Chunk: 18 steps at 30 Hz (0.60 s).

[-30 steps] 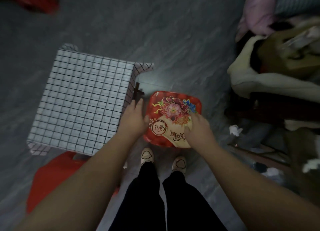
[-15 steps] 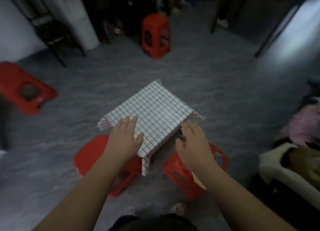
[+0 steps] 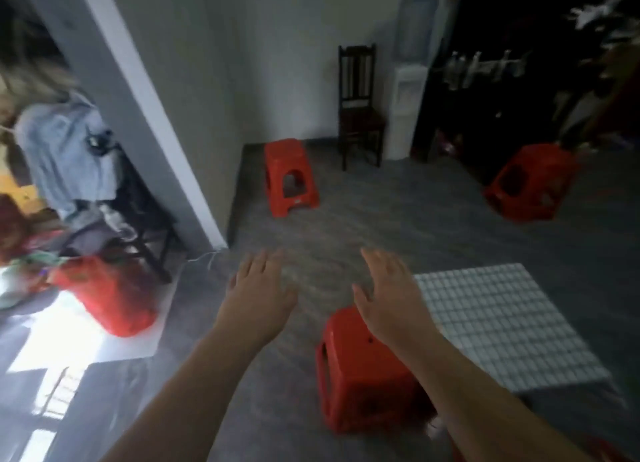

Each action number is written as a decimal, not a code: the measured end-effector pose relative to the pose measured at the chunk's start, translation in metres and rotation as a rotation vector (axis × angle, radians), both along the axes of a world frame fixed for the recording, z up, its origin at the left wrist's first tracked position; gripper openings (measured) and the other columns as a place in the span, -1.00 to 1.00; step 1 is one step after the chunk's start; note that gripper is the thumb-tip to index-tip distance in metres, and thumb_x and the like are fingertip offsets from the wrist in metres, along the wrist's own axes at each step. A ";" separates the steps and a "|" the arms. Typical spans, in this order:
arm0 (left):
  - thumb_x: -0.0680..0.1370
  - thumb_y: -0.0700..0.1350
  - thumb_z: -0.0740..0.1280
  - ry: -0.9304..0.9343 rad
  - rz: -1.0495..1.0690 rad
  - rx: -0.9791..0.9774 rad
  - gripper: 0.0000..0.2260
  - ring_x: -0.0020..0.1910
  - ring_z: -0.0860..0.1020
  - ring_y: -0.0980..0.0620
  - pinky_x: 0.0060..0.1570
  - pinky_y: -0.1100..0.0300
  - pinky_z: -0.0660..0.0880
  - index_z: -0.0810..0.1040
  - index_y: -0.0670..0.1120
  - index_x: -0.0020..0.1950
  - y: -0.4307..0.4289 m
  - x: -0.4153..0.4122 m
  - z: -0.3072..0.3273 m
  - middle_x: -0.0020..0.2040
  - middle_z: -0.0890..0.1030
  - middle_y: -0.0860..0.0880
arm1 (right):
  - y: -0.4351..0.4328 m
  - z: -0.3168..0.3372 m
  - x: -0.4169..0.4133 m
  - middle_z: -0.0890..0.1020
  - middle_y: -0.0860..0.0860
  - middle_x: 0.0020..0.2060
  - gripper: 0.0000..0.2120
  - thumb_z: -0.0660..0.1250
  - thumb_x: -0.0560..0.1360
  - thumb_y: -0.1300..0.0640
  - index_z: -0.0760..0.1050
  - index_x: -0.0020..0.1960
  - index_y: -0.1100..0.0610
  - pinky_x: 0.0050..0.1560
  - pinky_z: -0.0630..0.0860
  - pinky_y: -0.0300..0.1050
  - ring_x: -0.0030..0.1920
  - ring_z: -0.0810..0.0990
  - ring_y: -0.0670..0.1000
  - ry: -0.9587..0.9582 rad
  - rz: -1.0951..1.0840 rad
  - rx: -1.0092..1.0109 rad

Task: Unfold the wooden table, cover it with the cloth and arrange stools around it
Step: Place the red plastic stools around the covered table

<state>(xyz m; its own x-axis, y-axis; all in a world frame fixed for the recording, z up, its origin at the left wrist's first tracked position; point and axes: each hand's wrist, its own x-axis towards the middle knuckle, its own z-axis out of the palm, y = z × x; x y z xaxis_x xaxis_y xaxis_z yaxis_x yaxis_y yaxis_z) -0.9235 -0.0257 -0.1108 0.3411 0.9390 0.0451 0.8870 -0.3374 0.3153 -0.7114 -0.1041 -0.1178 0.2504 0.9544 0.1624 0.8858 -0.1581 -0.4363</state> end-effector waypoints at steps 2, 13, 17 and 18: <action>0.57 0.18 0.17 0.011 0.039 0.018 -0.37 0.55 0.12 -0.14 0.50 -0.09 0.14 0.16 -0.03 0.58 0.019 -0.052 0.007 0.56 0.22 -0.09 | 0.035 0.003 -0.052 0.45 0.21 0.40 -0.37 0.16 0.51 -0.10 0.32 0.51 0.17 0.50 0.21 0.05 0.43 0.38 0.20 0.004 0.044 0.038; 0.56 0.24 0.04 -0.049 0.210 -0.015 -0.43 0.56 0.14 -0.19 0.51 -0.15 0.13 0.16 0.11 0.55 0.135 -0.189 0.028 0.57 0.21 -0.05 | 0.174 0.035 -0.184 0.30 0.16 0.51 -0.38 0.21 0.58 -0.12 0.17 0.57 0.06 0.52 0.10 0.02 0.53 0.20 0.15 -0.009 0.138 0.018; 0.61 0.21 0.09 -0.029 0.169 0.002 -0.42 0.58 0.07 -0.16 0.52 -0.15 0.10 0.08 0.06 0.59 0.193 -0.191 0.030 0.61 0.14 -0.04 | 0.231 0.043 -0.183 0.24 0.13 0.54 -0.37 0.20 0.60 -0.10 0.12 0.59 0.07 0.53 0.04 -0.04 0.55 0.13 0.13 -0.027 0.152 0.015; 0.61 0.20 0.11 -0.025 0.166 0.002 -0.41 0.58 0.06 -0.16 0.52 -0.14 0.09 0.07 0.05 0.60 0.209 -0.189 0.031 0.61 0.13 -0.05 | 0.247 0.044 -0.179 0.23 0.12 0.55 -0.37 0.20 0.61 -0.11 0.11 0.60 0.06 0.53 0.02 -0.05 0.55 0.12 0.13 -0.025 0.152 0.010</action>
<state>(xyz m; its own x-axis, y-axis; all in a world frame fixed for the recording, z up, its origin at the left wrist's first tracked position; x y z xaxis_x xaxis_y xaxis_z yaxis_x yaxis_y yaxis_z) -1.1125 0.1837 -0.0801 0.1798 0.9823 0.0530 0.9226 -0.1871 0.3375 -0.8902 0.1428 -0.0737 0.0988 0.9793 0.1767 0.9100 -0.0170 -0.4143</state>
